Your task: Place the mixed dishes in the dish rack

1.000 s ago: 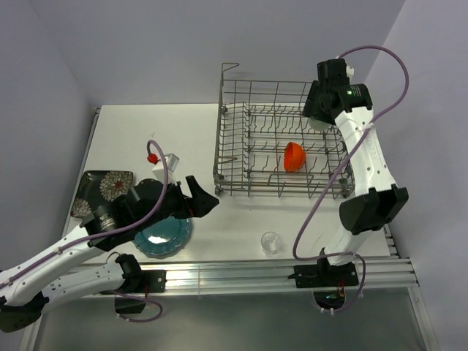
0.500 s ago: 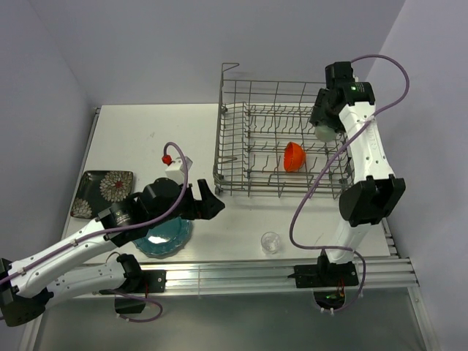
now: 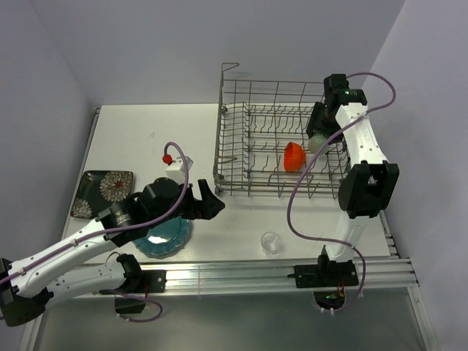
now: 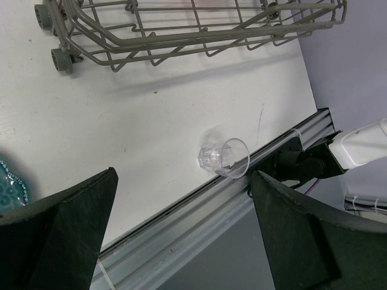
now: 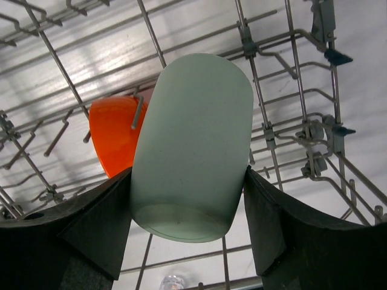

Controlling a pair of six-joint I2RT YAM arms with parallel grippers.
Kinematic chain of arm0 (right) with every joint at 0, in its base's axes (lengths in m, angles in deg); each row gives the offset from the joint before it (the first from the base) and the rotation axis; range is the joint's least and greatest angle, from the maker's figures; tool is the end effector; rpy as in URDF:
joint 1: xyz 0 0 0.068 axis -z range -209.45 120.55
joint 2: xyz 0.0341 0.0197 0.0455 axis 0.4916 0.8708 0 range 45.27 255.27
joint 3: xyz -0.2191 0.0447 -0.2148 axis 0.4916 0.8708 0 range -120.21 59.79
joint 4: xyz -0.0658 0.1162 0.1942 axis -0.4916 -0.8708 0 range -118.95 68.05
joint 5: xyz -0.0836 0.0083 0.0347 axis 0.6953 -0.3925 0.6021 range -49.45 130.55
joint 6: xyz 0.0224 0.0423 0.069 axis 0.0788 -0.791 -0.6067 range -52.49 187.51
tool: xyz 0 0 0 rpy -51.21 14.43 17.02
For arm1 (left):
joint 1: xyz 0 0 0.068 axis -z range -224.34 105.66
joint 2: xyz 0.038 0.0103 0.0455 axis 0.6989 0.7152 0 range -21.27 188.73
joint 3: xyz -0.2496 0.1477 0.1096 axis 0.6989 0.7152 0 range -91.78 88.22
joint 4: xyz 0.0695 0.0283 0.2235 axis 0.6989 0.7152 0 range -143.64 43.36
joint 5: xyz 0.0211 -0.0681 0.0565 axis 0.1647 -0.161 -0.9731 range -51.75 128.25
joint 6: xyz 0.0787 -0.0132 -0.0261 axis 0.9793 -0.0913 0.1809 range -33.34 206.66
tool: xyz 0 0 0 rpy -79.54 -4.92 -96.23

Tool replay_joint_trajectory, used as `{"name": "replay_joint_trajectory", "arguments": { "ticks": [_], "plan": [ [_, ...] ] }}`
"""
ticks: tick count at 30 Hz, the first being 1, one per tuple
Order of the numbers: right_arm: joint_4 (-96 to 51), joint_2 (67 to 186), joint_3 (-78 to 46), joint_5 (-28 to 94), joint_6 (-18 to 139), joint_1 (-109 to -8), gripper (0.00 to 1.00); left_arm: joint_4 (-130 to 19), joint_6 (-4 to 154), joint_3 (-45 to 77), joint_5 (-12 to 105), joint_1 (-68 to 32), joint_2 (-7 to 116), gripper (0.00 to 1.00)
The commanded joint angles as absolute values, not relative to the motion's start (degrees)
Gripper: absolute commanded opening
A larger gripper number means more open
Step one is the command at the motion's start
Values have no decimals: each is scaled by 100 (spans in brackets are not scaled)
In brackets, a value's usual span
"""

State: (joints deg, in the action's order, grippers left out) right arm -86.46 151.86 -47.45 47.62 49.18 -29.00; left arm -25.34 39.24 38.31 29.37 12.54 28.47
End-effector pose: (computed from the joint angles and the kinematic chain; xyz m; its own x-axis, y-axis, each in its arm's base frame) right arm 0.3876 -0.0119 0.3338 -0.8326 0.3186 -0.4531 0.3411 0.9394 0.0337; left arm 0.1030 -0.1371 0.3357 -0.7288 -0.2145 -0.6503 0.3198 0.7331 -0.6002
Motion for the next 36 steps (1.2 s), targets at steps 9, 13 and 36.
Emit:
{"name": "replay_joint_trajectory", "arguments": {
  "ticks": [9, 13, 36],
  "plan": [
    [-8014, 15346, -4752, 4688, 5064, -2681, 0, -2735, 4096, 3830, 2841, 1270, 2953, 99],
    [-7882, 15390, -4769, 4635, 5063, -2646, 0, -2806, 4070, 3865, 2929, 1270, 3050, 99],
    [-7943, 15971, -5403, 4634, 5019, -2558, 100, -3579, 3982, 4005, 3738, 1384, 4368, 93]
  ]
}}
